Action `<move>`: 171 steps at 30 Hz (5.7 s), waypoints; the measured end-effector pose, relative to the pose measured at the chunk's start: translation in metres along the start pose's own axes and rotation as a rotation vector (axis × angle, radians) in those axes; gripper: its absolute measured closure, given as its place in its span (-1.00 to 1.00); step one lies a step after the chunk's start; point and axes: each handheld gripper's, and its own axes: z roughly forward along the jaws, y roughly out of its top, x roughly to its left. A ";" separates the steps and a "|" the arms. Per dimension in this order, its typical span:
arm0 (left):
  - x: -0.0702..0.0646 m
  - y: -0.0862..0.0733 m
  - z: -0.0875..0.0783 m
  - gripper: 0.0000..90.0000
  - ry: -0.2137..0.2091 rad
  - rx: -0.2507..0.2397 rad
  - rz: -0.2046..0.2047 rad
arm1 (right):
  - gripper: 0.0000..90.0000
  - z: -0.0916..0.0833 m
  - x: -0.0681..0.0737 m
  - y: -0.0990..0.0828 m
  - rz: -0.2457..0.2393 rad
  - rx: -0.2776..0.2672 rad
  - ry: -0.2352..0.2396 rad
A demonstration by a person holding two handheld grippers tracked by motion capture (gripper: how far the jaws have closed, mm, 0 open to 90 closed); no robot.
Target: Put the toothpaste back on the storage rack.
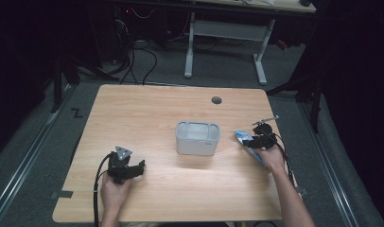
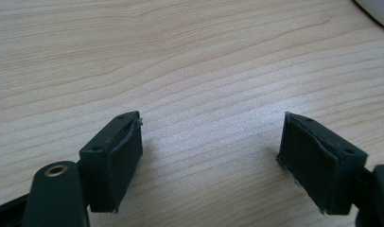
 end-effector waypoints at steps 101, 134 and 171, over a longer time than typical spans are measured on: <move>0.000 0.000 0.000 -0.50 -0.001 0.001 0.000 | 0.57 -0.067 0.042 0.017 -0.132 -0.177 0.130; 0.000 0.000 0.000 -0.50 -0.001 0.001 0.000 | 0.57 -0.090 0.064 0.029 -0.184 -0.282 0.167; 0.000 0.000 0.000 -0.50 0.000 0.000 0.000 | 0.57 -0.112 0.086 0.054 -0.222 -0.374 0.249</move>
